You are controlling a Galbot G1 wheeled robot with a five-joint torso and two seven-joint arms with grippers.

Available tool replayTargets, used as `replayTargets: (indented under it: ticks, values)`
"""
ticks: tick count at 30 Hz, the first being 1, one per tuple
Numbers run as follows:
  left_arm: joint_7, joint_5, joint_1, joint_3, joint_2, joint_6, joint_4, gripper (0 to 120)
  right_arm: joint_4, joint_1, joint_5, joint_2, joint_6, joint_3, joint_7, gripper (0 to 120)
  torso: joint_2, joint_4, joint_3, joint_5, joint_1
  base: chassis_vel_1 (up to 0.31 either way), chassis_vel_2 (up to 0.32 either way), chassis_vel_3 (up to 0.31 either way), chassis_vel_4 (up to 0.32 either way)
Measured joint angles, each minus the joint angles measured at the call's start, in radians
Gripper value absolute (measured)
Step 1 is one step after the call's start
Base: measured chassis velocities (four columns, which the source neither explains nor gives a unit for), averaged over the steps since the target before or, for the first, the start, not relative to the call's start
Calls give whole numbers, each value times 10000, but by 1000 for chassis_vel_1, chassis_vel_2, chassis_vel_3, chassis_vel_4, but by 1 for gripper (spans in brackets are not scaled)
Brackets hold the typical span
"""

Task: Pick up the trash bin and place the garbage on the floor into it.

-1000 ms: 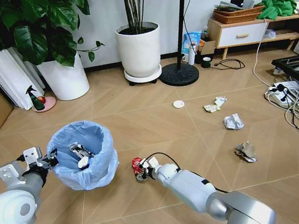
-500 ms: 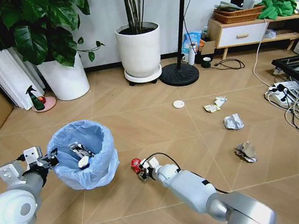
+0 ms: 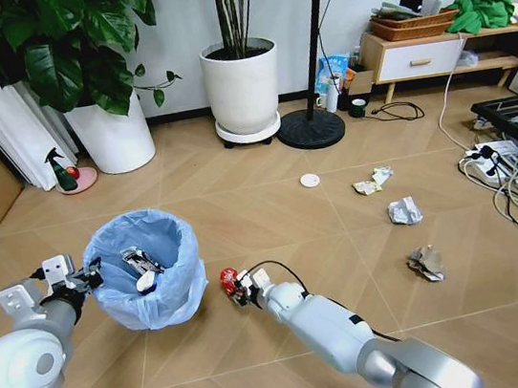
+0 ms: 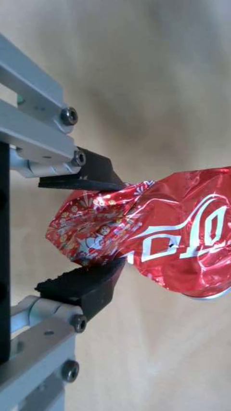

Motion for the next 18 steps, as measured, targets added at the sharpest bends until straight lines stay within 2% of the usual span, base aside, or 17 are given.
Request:
replayTargets:
  ticks: [6,10,16,18]
  values:
    - [3,64,10,16,-40,10,15,0,1503,233,35,-291,-57,992,211,35,0,1,0,-2,0,0,0,0,0]
    - [10,87,14,52,-49,24,23,0,1979,575,-135,-468,138,1476,205,35,0,-3,-1,-1,0,0,0,0,0]
    - [24,117,19,96,8,51,81,0,3240,916,344,-735,71,1724,60,35,0,0,0,1,1,0,0,0,0]
    - [31,128,7,145,37,62,114,0,4275,959,1034,-950,-257,1553,-36,35,0,0,1,0,1,0,0,0,0]
